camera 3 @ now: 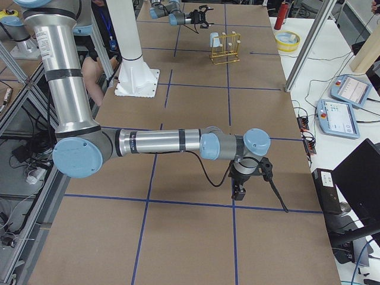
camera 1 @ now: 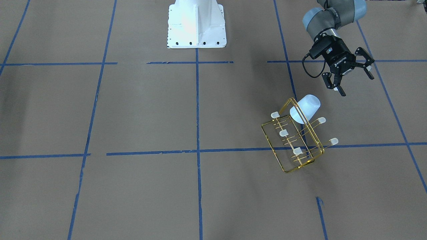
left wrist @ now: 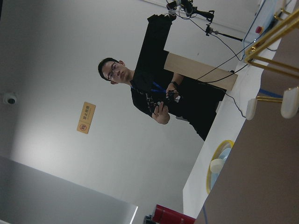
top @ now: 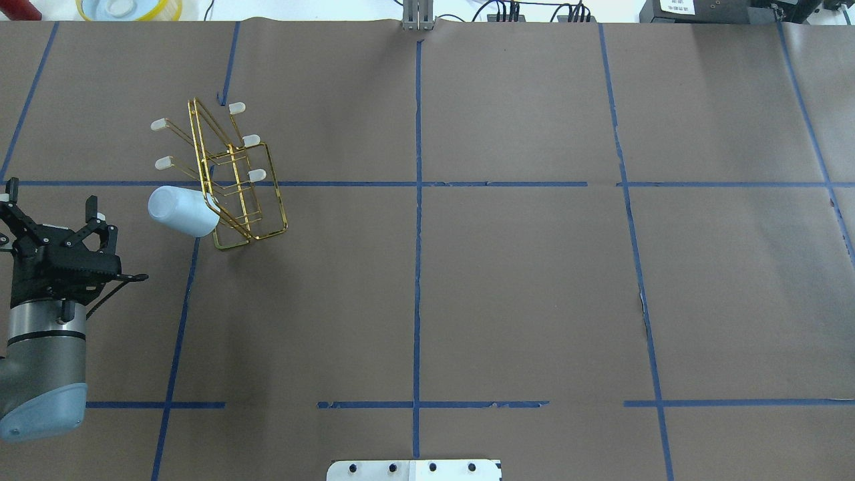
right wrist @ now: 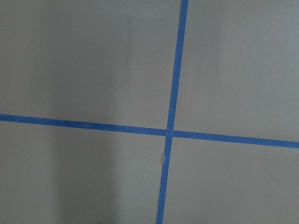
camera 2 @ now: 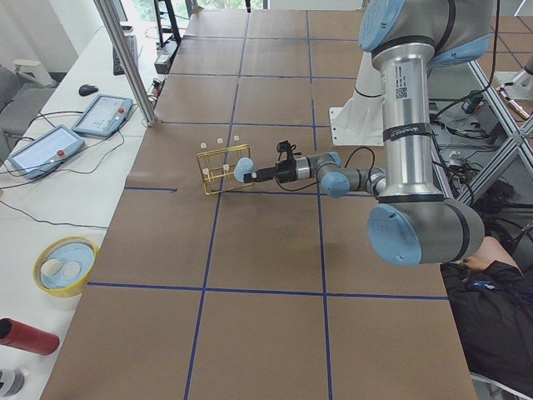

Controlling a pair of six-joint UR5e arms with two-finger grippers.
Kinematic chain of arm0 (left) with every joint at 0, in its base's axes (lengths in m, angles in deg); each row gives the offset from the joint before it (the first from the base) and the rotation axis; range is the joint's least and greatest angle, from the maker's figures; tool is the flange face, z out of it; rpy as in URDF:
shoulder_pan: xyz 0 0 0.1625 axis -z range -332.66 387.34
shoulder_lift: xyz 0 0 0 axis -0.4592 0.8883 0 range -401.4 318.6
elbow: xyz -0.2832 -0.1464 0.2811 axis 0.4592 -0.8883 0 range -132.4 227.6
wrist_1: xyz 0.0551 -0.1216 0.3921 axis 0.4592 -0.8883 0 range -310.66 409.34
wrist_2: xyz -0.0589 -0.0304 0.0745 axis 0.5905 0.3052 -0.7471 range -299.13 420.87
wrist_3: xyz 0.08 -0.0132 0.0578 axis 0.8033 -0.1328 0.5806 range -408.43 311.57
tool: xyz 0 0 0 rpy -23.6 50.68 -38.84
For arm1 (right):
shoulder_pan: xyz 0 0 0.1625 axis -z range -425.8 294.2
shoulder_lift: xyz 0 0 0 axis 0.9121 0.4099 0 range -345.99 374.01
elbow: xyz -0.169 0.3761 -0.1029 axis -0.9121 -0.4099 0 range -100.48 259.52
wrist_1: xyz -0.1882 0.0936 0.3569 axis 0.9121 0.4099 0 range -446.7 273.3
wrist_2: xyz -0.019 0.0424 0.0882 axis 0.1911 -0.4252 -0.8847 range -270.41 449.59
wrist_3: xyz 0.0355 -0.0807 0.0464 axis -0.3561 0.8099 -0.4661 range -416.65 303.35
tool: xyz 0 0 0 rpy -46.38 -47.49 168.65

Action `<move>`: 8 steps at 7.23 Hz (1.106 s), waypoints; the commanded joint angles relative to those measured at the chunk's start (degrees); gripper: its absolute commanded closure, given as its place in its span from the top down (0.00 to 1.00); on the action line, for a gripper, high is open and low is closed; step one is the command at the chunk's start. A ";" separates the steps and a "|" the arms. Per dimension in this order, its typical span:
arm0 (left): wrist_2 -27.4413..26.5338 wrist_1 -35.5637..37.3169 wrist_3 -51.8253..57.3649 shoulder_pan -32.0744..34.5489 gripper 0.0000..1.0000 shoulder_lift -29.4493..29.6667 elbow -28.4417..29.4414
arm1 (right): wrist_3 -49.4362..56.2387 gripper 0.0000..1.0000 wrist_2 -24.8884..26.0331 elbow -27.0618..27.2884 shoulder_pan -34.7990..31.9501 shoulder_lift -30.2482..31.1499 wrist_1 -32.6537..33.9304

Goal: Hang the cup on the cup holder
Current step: 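Open the left gripper to release the cup on the peg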

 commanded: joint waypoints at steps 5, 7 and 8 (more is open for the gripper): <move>27.82 -35.84 -18.42 1.14 1.00 -0.97 -0.97 | 0.00 1.00 0.00 -0.02 0.00 0.00 0.00; 44.76 -39.00 -6.46 11.73 1.00 -0.89 -2.29 | 0.00 1.00 0.00 -0.02 0.00 0.00 0.00; 52.67 -39.54 -0.12 17.44 1.00 -0.45 -2.30 | 0.00 1.00 0.00 -0.02 0.00 0.00 0.00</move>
